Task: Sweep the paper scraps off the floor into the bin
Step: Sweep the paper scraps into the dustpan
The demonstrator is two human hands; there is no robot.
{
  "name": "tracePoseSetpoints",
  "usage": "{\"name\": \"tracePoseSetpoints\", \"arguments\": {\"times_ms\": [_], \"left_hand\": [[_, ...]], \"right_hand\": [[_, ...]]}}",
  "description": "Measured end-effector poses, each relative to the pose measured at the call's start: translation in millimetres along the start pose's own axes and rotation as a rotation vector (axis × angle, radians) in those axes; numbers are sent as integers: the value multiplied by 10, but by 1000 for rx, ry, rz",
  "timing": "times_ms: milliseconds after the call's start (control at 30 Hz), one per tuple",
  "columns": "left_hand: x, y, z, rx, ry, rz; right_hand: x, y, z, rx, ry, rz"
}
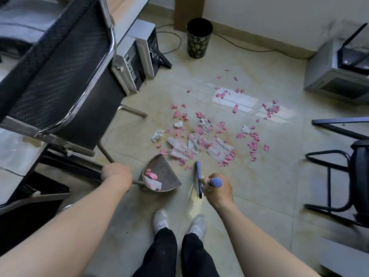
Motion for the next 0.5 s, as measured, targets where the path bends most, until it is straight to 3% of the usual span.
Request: {"name": "tracePoseSetpoints", "arguments": {"times_ms": [500], "left_hand": [[571,422,379,-6,-4,47]], "right_hand": [[12,640,462,-147,-67,49]]}}
Point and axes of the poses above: each hand's wrist, its own x-axis towards the middle knuckle, its own y-axis out of the palm, z = x × y, the point moved 6 cm from there along x, towards the middle knuckle, and after that the axes turned 10 degrees about z, right-handed, at the moved point
